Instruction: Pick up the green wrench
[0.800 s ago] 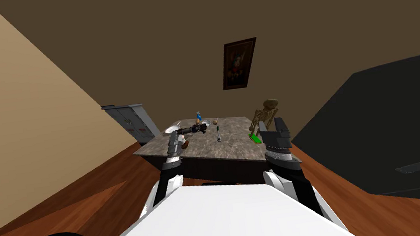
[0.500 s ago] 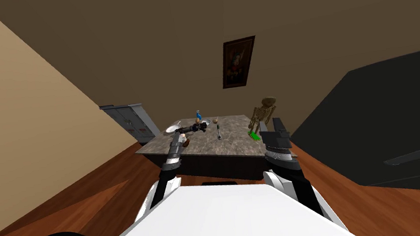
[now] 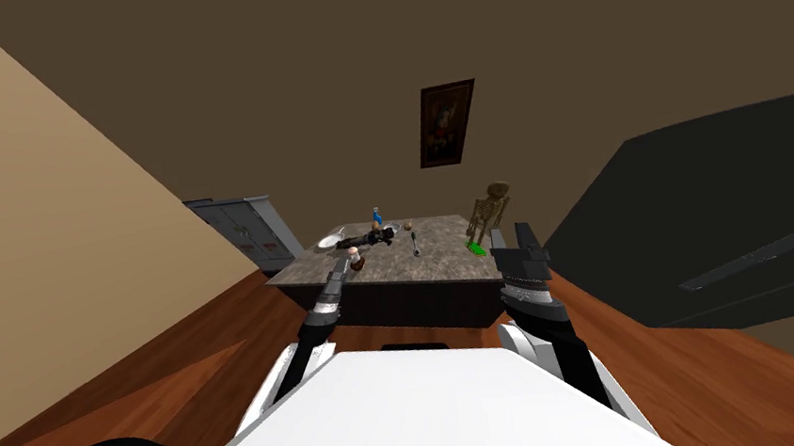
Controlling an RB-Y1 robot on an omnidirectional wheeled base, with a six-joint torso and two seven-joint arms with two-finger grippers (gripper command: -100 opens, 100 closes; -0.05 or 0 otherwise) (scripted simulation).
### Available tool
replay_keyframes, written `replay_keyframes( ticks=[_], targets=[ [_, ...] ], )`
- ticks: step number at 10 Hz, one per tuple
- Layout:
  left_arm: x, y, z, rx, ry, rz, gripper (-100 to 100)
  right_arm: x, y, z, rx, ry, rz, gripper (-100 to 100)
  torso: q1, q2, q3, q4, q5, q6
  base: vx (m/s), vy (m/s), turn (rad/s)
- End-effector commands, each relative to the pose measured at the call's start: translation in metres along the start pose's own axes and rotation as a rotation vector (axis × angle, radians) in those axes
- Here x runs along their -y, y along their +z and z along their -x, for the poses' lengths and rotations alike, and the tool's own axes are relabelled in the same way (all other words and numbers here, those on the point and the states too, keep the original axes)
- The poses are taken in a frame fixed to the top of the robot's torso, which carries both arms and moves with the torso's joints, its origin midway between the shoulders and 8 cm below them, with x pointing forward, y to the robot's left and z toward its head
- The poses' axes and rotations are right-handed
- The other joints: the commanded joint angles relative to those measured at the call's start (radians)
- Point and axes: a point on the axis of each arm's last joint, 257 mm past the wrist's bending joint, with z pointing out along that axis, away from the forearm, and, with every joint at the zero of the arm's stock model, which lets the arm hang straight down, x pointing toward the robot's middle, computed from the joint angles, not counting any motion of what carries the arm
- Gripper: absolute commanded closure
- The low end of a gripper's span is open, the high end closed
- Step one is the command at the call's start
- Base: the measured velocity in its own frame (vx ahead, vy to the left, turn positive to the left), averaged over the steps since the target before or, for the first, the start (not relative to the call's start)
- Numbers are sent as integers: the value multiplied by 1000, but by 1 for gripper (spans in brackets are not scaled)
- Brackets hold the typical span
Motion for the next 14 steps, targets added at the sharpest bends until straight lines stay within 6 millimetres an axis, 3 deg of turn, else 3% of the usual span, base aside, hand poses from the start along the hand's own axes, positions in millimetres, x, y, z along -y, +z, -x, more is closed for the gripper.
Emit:
replay_keyframes(
  ticks=[1,9,14],
  targets=[
    [-2,-1,-5,-31,34,-2,-100,0,0,0,0,0,0,0,0,0,0,0,0,0,-95,70,-48],
    [-24,-27,-44,-286,333,-25,-100,0,0,0,0,0,0,0,-3,-1,0,0,0,0,-110,52,-118],
    [-56,-61,-64,-491,604,-61,-100,0,0,0,0,0,0,0,-3,-2,-1,0,0,-1,-99,29,-193]
  ],
)
